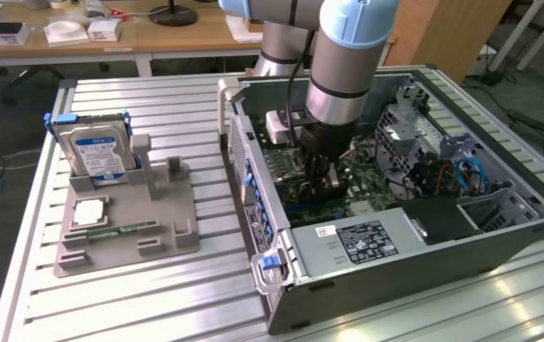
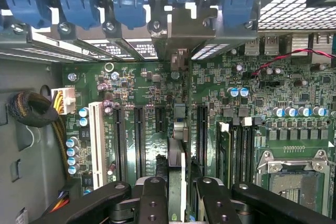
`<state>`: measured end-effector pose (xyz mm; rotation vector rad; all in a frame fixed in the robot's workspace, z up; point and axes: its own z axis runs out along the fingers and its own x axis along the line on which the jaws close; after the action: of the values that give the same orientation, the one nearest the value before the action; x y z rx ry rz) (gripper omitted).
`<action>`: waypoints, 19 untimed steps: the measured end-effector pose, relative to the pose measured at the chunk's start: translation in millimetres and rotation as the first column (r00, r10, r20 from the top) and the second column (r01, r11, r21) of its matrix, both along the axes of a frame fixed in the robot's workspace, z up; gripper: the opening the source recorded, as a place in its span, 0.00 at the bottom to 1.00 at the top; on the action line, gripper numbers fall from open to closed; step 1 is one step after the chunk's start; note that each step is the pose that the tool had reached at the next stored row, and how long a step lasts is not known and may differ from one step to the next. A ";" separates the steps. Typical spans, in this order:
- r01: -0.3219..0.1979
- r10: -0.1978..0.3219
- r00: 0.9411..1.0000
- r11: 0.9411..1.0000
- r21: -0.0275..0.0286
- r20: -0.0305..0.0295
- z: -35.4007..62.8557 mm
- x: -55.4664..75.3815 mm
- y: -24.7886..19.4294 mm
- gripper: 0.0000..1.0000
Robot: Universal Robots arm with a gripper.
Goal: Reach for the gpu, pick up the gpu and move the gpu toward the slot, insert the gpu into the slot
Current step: 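Insert the gpu into the slot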
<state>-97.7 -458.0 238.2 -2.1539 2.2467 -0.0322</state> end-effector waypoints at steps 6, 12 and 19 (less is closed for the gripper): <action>0.000 0.000 1.000 1.000 0.000 0.000 3.6 0.0 -0.1 0.26; 0.000 0.000 1.000 1.000 0.000 0.000 5.6 0.0 0.0 0.26; -0.005 0.005 1.000 1.000 0.000 0.000 5.7 0.0 0.0 0.26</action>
<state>-97.7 -458.0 243.9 -2.1594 2.2414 -0.0321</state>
